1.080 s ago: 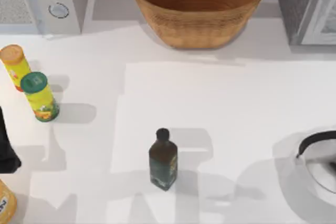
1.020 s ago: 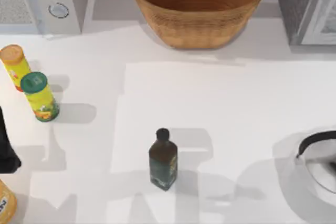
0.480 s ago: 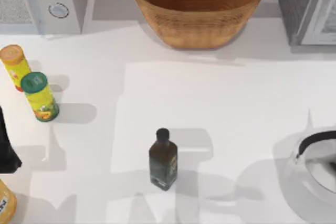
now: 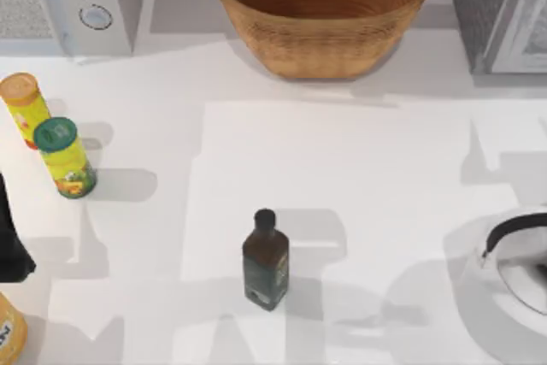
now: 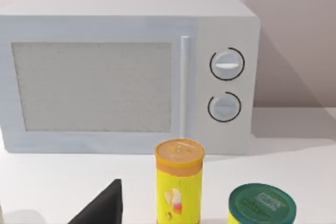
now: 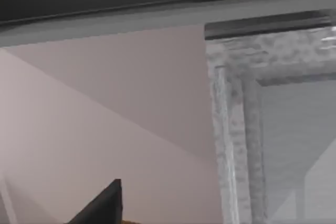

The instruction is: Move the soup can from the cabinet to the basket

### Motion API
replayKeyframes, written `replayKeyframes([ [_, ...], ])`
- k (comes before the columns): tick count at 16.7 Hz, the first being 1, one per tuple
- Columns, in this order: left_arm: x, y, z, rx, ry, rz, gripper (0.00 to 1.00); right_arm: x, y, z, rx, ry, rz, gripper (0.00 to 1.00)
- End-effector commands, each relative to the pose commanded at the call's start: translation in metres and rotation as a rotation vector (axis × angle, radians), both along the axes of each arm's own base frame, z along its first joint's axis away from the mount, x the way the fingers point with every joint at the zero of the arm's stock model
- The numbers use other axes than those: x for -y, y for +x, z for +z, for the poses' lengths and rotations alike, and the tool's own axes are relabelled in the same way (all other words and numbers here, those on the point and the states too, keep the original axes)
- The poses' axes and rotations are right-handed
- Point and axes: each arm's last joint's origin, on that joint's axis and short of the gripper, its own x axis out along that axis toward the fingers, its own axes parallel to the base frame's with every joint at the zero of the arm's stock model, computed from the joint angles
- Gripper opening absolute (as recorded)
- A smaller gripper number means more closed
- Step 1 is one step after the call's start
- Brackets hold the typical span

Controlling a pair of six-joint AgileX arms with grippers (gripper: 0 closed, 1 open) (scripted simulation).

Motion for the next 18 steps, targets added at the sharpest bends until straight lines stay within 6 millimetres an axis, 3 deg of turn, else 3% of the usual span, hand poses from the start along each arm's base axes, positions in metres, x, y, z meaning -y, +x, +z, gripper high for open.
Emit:
replayKeyframes([
  [4,0.000,0.000,0.000,0.000,0.000,0.000,1.00,-0.007,0.024,0.069,0.035,-0.011,-0.016,1.00],
  [7,0.000,0.000,0.000,0.000,0.000,0.000,1.00,-0.014,0.058,0.100,0.022,-0.046,-0.047,1.00],
  [13,0.000,0.000,0.000,0.000,0.000,0.000,1.00,-0.028,0.131,0.114,-0.062,-0.127,-0.102,1.00],
  [18,0.000,0.000,0.000,0.000,0.000,0.000,1.00,-0.030,0.142,0.113,-0.076,-0.139,-0.108,1.00],
])
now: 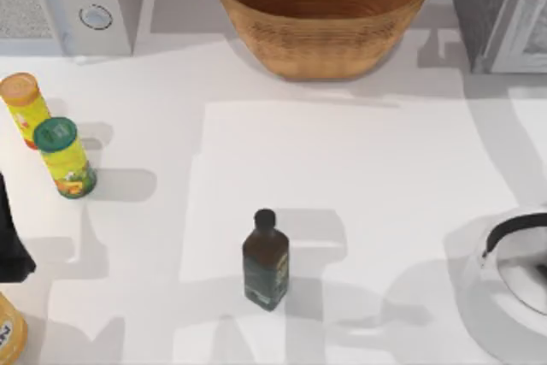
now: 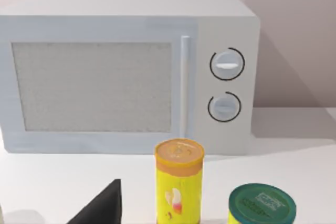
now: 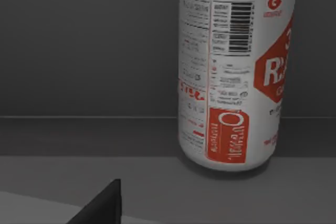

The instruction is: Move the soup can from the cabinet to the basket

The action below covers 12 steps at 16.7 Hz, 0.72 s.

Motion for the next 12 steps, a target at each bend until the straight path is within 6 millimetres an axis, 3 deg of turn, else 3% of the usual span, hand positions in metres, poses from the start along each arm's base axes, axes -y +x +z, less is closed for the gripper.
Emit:
replayKeyframes([
  [4,0.000,0.000,0.000,0.000,0.000,0.000,1.00,0.001,0.005,0.001,0.003,0.002,-0.002,1.00],
  [6,0.000,0.000,0.000,0.000,0.000,0.000,1.00,0.000,0.021,0.003,0.010,0.002,-0.006,1.00],
  [9,0.000,0.000,0.000,0.000,0.000,0.000,1.00,-0.001,0.063,-0.003,-0.002,0.000,-0.013,1.00],
  [12,0.000,0.000,0.000,0.000,0.000,0.000,1.00,0.001,0.080,-0.003,0.009,0.001,-0.017,1.00],
])
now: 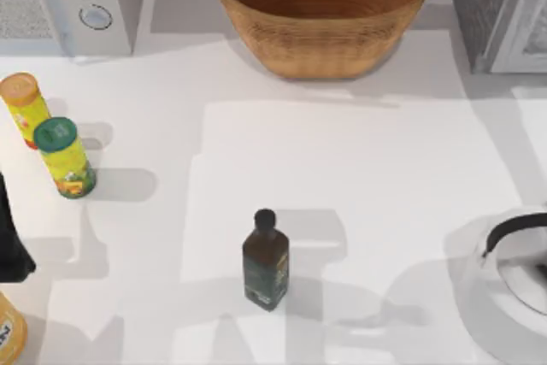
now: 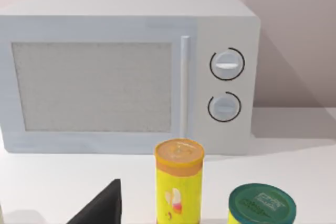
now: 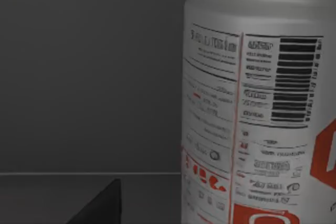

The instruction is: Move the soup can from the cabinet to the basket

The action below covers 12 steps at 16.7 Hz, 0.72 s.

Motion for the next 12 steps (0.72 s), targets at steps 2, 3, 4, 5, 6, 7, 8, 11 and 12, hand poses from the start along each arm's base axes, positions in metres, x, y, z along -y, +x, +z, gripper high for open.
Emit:
replayKeyframes([
  [2,0.000,0.000,0.000,0.000,0.000,0.000,1.00,0.000,0.000,0.000,0.000,0.000,0.000,1.00],
  [3,0.000,0.000,0.000,0.000,0.000,0.000,1.00,-0.002,0.000,-0.001,-0.006,-0.001,0.004,1.00],
  [4,0.000,0.000,0.000,0.000,0.000,0.000,1.00,-0.001,0.000,-0.001,-0.005,-0.001,0.003,1.00],
  [5,0.000,0.000,0.000,0.000,0.000,0.000,1.00,-0.001,0.003,0.000,-0.003,0.000,0.002,1.00],
  [6,0.000,0.000,0.000,0.000,0.000,0.000,1.00,-0.001,0.007,0.001,-0.001,0.000,0.000,1.00],
  [7,0.000,0.000,0.000,0.000,0.000,0.000,1.00,-0.001,0.012,0.002,0.000,0.000,0.000,1.00],
  [8,0.000,0.000,0.000,0.000,0.000,0.000,1.00,-0.001,0.019,0.002,0.001,0.000,0.000,1.00],
  [11,0.000,0.000,0.000,0.000,0.000,0.000,1.00,-0.001,0.040,0.002,0.000,0.000,0.000,1.00],
  [12,0.000,0.000,0.000,0.000,0.000,0.000,1.00,0.000,0.047,0.002,0.000,0.000,0.000,1.00],
])
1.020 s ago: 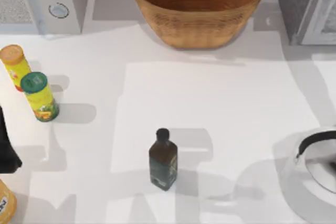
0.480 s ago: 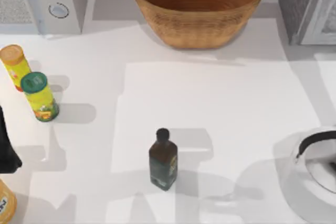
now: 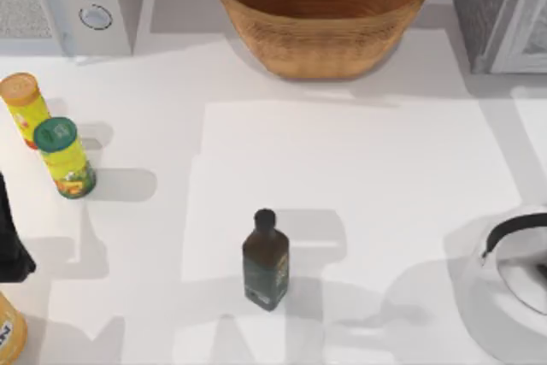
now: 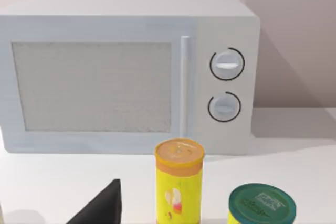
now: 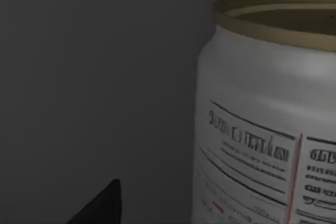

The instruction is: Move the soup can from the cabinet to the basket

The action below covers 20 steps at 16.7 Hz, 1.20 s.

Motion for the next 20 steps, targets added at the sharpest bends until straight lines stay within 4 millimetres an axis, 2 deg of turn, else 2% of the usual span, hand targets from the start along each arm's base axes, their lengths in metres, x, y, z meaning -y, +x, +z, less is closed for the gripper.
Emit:
replayKeyframes([
  [3,0.0000,0.0000,0.0000,0.000,0.000,0.000,1.00,0.0011,0.0127,-0.0014,0.000,0.000,0.000,1.00],
  [7,0.0000,0.0000,0.0000,0.000,0.000,0.000,1.00,0.0011,0.0136,-0.0015,0.000,0.000,0.000,1.00],
  [20,0.0000,0.0000,0.0000,0.000,0.000,0.000,1.00,0.0011,0.0136,-0.0015,0.000,0.000,0.000,0.02],
])
